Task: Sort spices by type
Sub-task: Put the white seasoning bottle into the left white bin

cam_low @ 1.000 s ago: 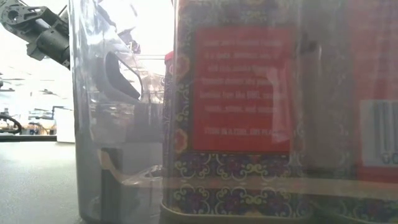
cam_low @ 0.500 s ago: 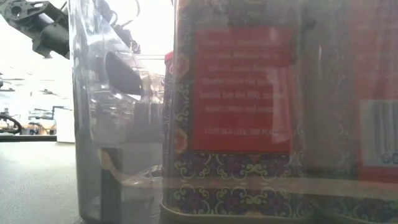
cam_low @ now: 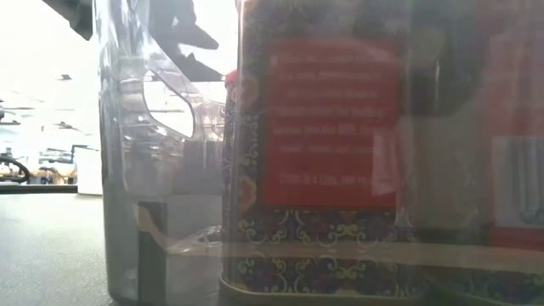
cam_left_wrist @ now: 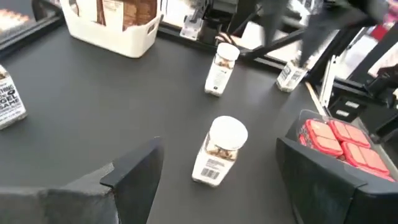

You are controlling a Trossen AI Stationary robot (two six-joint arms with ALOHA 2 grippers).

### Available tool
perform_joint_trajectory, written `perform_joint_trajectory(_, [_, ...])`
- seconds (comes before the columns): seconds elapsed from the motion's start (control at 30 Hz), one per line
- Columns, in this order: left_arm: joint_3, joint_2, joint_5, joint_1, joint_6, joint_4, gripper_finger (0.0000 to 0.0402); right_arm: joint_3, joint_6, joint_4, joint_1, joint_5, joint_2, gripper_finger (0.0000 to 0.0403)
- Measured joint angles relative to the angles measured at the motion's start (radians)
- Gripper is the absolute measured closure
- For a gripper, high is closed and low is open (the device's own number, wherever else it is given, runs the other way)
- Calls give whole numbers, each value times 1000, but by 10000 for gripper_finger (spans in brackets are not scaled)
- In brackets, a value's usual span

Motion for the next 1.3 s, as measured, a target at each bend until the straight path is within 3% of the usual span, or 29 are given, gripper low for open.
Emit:
perform_joint_trajectory(0.17, [145,1,-4,-14,2,-201,91,-355,-68,306,-57,3,-243,153])
perform_joint_trajectory(0.27, [182,14,-12,-44,35,-188,91,-512,-67,476,-70,-1,-357,156])
perform_joint_trajectory(0.4, [185,82,-54,-83,96,-136,91,-628,-17,560,-66,-26,-465,156])
perform_joint_trajectory(0.7, [184,364,-52,-114,282,112,91,-665,164,588,-60,-22,-563,156])
perform_joint_trajectory(1.17, [183,636,-20,-103,369,490,91,-665,156,612,-57,-22,-535,156])
perform_joint_trajectory(1.3, [183,675,-4,-98,352,512,91,-665,112,612,-57,-21,-535,156])
